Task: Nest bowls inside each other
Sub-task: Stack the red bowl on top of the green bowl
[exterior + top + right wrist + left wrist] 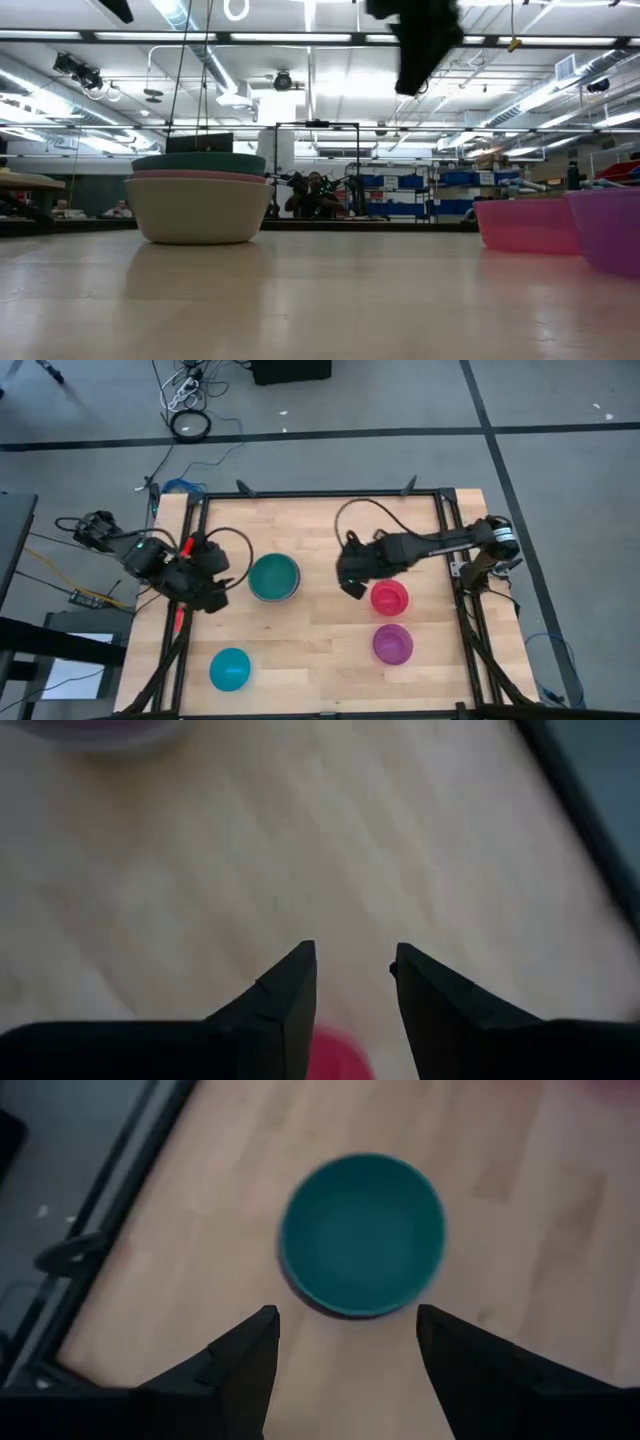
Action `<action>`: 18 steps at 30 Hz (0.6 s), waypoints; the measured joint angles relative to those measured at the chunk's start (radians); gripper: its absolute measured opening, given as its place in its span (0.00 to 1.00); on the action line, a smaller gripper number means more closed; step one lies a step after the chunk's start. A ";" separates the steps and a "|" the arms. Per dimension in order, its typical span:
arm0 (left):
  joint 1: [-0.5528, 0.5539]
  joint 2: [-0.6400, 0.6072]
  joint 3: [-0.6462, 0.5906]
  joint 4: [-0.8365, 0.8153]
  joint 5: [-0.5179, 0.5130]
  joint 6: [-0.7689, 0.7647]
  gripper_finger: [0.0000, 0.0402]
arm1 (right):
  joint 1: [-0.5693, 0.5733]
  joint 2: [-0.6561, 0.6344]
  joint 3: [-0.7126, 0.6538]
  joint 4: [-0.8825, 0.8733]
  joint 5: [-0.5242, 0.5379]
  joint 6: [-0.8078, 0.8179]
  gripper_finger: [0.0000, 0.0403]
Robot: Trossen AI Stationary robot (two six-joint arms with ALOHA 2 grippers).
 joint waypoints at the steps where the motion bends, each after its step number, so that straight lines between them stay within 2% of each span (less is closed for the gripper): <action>1: -0.013 0.000 0.000 0.002 0.008 -0.003 0.61 | 0.015 -0.021 -0.036 -0.004 -0.018 0.043 0.31; 5: -0.062 0.000 0.000 0.014 0.014 -0.024 0.61 | 0.071 -0.076 -0.193 0.022 -0.099 0.200 0.31; 10: -0.098 0.003 0.000 0.042 -0.018 -0.028 0.61 | 0.108 -0.119 -0.376 0.238 -0.226 0.290 0.31; 14: -0.111 0.003 0.000 0.061 -0.046 -0.028 0.61 | 0.108 -0.126 -0.450 0.358 -0.267 0.323 0.31; 18: -0.112 0.007 0.000 0.073 -0.051 -0.028 0.61 | 0.107 -0.125 -0.497 0.403 -0.268 0.348 0.31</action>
